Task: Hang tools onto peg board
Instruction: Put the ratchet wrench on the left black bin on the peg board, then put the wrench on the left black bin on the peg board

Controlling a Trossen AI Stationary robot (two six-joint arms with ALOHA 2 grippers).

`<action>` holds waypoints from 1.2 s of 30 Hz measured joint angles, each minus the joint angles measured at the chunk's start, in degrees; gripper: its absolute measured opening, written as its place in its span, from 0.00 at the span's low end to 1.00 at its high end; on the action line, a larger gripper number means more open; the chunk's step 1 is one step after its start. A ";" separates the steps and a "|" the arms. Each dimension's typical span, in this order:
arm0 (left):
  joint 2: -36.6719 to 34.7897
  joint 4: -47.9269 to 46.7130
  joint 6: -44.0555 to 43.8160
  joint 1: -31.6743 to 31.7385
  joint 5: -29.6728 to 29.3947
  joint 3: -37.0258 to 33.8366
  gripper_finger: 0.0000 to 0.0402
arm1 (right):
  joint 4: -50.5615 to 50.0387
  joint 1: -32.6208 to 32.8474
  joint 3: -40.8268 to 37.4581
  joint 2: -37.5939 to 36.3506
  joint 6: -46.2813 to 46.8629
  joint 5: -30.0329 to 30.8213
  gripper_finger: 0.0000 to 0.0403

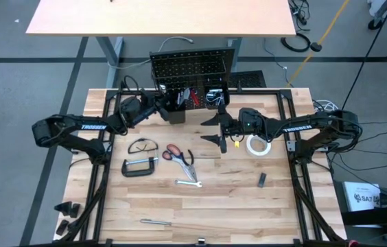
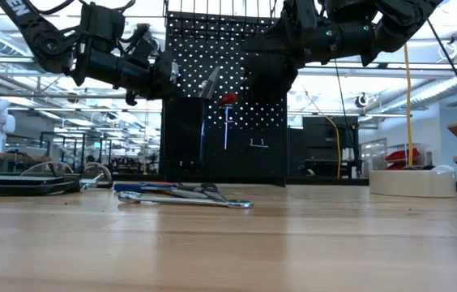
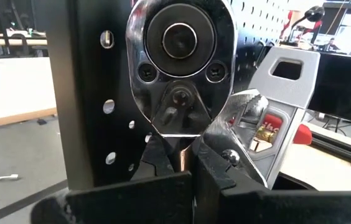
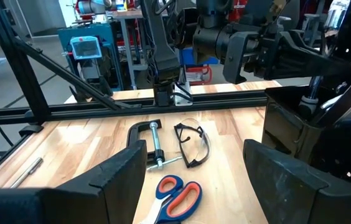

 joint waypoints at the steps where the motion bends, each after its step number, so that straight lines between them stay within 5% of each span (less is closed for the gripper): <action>1: 0.00 0.07 0.00 0.00 -0.02 0.00 0.00 | 0.01 0.00 0.00 0.00 0.08 0.00 0.65; 10: 0.00 0.25 0.11 0.00 -1.29 0.00 0.04 | 0.01 0.00 0.00 0.00 0.10 0.00 0.65; 23: -0.57 -2.12 -0.33 0.02 -3.39 -0.02 0.40 | -0.07 0.00 -0.02 0.02 0.11 -0.02 0.65; 36: -8.37 -9.95 4.08 0.04 -0.90 -0.04 0.42 | -0.54 0.00 -0.02 0.02 0.12 -0.02 0.65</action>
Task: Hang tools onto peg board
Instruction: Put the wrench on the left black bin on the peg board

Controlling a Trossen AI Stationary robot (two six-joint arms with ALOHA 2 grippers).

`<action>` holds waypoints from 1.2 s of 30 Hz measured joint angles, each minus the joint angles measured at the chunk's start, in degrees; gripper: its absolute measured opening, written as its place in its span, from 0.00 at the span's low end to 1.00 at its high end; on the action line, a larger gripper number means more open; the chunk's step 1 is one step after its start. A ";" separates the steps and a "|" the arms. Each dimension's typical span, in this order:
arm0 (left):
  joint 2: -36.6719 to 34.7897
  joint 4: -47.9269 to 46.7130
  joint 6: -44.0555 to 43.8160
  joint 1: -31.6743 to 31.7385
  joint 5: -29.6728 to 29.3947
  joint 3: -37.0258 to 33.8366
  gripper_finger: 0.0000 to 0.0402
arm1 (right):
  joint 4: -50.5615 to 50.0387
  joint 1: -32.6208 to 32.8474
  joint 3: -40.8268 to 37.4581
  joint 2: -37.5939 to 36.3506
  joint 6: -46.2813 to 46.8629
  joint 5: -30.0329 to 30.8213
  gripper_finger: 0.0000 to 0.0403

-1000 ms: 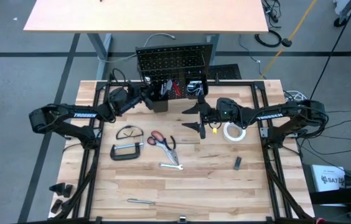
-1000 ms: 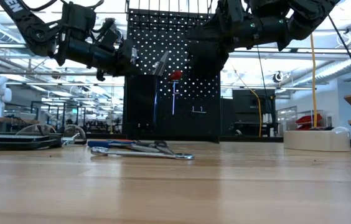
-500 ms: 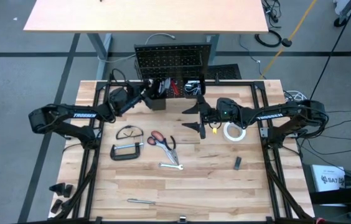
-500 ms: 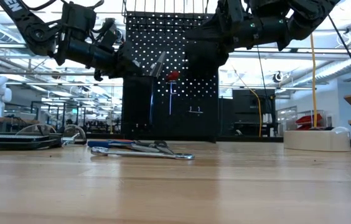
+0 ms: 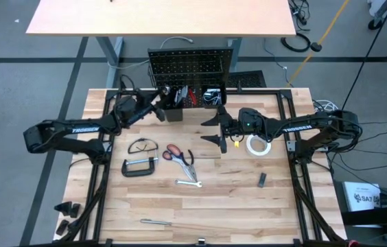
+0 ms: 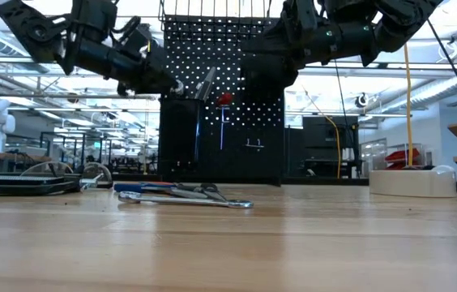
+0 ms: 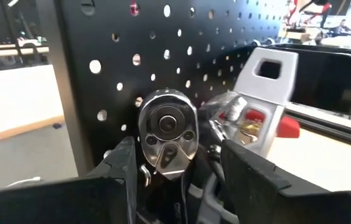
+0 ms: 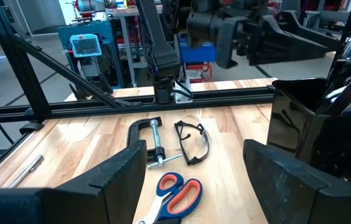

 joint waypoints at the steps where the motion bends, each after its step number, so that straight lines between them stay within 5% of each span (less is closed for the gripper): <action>1: -1.09 -1.35 -0.07 -0.01 0.43 0.00 0.42 | -0.01 0.00 0.00 0.00 -0.01 0.00 0.65; 11: -11.95 -15.41 -0.51 -4.32 13.29 0.00 0.42 | -0.52 0.02 0.00 0.00 4.02 -0.43 0.65; 16: -16.38 -22.81 1.63 -9.42 20.10 0.00 0.42 | -0.45 0.44 0.00 0.00 4.99 -8.36 0.65; 27: -16.75 -30.53 1.64 -19.19 37.22 0.00 0.42 | -0.74 6.63 0.00 0.76 7.49 -9.25 0.65; 36: -11.64 -30.92 1.28 -29.08 34.60 0.00 0.42 | -0.73 11.97 0.00 5.92 7.96 -8.84 0.65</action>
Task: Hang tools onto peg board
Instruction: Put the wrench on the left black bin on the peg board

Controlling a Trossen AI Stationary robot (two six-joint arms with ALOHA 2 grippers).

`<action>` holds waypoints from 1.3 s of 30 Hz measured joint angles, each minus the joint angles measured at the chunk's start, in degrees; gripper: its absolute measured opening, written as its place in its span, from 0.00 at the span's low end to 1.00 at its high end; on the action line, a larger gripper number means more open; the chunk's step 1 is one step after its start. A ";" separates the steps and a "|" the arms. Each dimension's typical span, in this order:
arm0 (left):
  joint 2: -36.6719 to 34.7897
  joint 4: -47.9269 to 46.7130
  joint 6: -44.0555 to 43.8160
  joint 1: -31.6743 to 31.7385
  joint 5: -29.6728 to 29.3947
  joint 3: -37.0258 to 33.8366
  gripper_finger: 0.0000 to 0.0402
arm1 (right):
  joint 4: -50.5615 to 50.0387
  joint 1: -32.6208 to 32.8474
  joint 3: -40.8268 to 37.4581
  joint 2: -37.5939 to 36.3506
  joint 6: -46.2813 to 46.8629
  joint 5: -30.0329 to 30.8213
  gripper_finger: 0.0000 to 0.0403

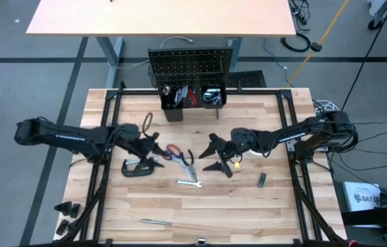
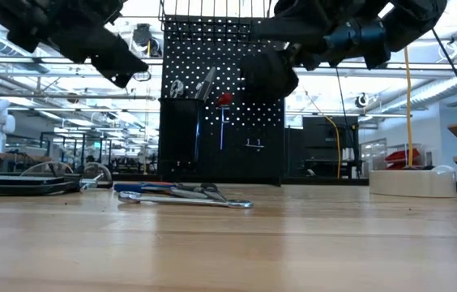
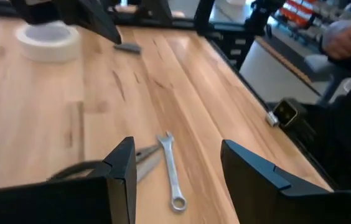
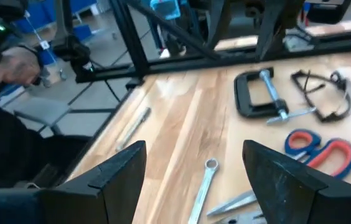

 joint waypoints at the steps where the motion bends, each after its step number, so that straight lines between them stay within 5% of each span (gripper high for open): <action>1: 1.23 0.54 -0.94 -1.21 -1.31 0.00 0.42 | -0.11 0.42 0.00 0.41 0.00 0.62 0.65; 8: 11.37 6.58 -2.82 -8.30 -5.18 -0.04 0.42 | 1.61 1.93 0.00 3.31 0.00 8.94 0.65; 26: 33.07 28.31 -5.70 -13.87 -9.01 -0.04 0.42 | 1.14 1.93 0.00 4.17 2.95 8.88 0.65; 39: 43.64 28.82 -7.27 -14.01 -13.81 5.02 0.42 | 1.22 1.93 0.00 4.17 4.50 8.90 0.65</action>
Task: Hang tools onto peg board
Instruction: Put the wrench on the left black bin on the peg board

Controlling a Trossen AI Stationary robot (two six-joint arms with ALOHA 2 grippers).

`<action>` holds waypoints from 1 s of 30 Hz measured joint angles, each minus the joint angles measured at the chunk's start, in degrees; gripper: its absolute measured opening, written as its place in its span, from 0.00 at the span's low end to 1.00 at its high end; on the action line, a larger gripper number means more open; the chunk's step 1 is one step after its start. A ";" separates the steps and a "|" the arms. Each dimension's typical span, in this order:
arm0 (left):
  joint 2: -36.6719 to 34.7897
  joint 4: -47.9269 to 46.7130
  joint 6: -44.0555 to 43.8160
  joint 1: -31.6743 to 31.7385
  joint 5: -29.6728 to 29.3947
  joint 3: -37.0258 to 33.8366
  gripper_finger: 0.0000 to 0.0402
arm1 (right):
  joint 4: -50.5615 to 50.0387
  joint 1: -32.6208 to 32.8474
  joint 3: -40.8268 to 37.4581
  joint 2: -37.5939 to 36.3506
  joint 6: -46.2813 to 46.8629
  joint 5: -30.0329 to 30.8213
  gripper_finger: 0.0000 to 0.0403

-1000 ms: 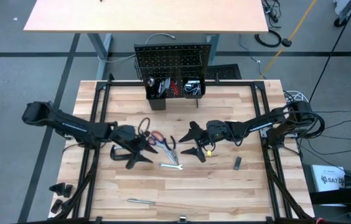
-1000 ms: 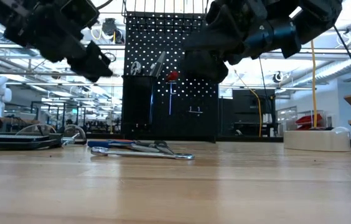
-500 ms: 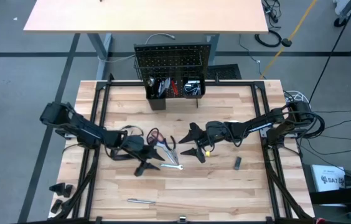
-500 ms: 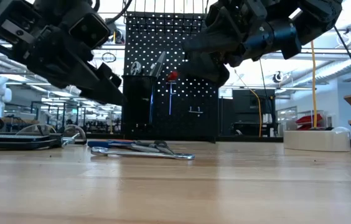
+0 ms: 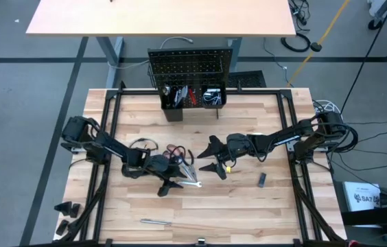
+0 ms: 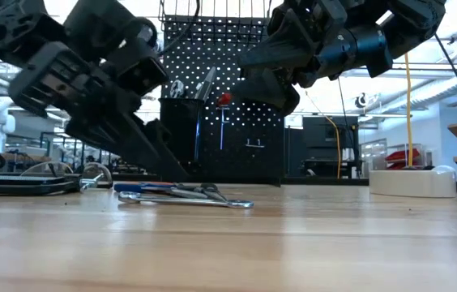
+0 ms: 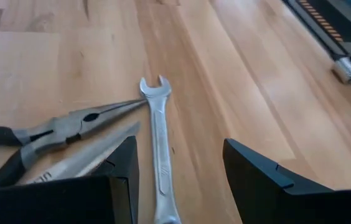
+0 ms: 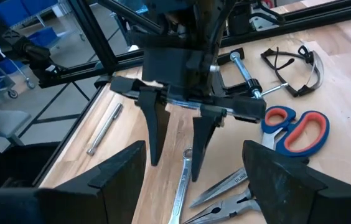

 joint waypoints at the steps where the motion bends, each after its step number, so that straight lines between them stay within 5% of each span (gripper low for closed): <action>1: 0.58 -0.07 0.12 -0.04 -0.24 0.43 0.42 | 0.00 0.00 0.00 0.00 0.00 0.00 0.65; 19: 3.74 -6.66 -1.58 -3.40 -10.95 3.73 0.42 | -2.73 0.00 0.00 0.00 2.04 0.00 0.65; 30: 4.37 -28.65 -4.10 -4.40 -13.39 12.97 0.42 | -2.49 0.00 0.00 -0.02 2.97 0.17 0.65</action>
